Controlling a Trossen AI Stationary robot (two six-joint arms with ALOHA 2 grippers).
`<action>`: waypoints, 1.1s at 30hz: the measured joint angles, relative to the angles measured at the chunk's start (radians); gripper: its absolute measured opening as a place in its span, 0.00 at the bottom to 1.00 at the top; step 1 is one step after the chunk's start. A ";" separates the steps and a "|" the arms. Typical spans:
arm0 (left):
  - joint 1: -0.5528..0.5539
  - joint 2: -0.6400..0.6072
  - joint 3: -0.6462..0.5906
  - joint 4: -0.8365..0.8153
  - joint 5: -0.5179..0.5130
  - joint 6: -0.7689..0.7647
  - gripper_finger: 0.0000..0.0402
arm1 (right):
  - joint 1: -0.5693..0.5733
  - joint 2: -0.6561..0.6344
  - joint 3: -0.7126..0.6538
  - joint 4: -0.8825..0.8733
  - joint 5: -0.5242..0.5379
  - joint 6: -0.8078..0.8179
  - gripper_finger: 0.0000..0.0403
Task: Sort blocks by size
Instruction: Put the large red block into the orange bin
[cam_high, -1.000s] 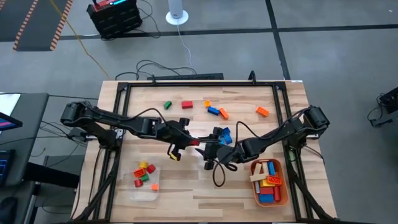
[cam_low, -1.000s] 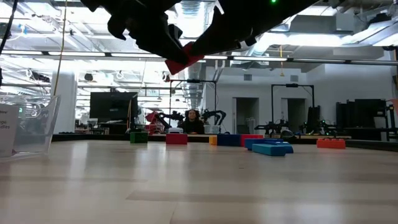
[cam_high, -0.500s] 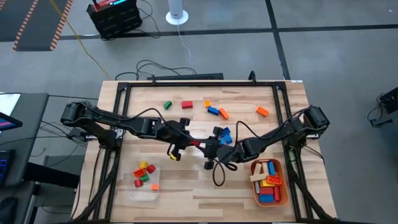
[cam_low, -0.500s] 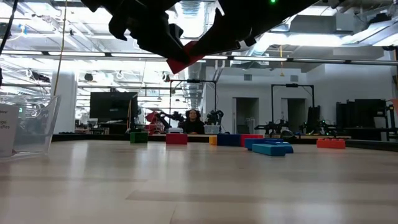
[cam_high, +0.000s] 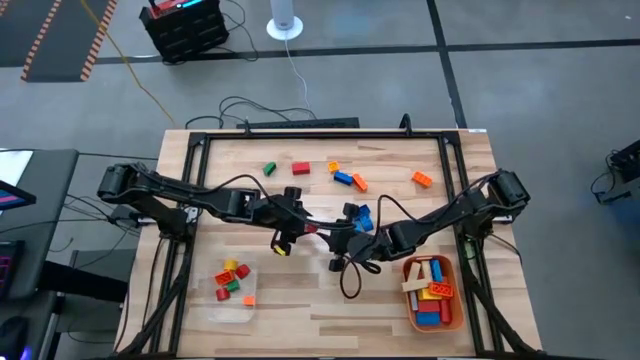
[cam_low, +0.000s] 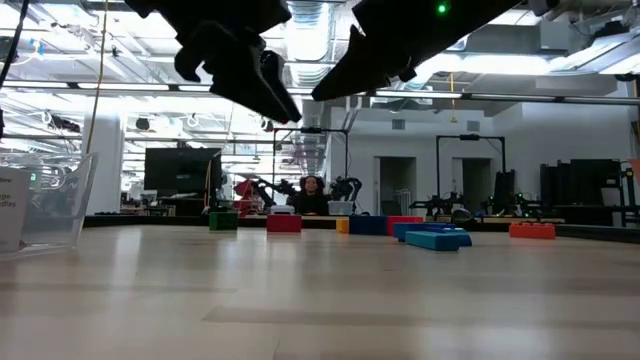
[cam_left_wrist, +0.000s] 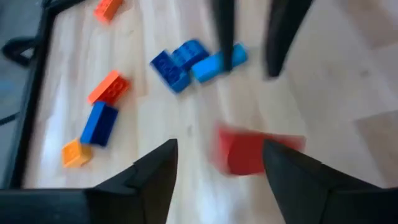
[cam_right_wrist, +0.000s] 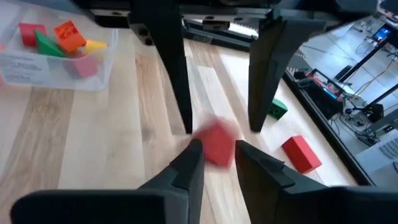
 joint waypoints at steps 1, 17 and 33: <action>0.000 -0.003 0.000 -0.013 -0.025 -0.001 0.57 | 0.003 0.000 0.000 -0.008 0.001 0.014 0.29; 0.004 0.009 -0.027 -0.327 0.000 -0.213 0.59 | 0.028 0.001 0.000 -0.185 -0.031 0.231 0.26; -0.061 0.016 -0.029 -0.602 0.054 -0.222 0.59 | 0.032 0.001 -0.001 -0.208 -0.052 0.291 0.27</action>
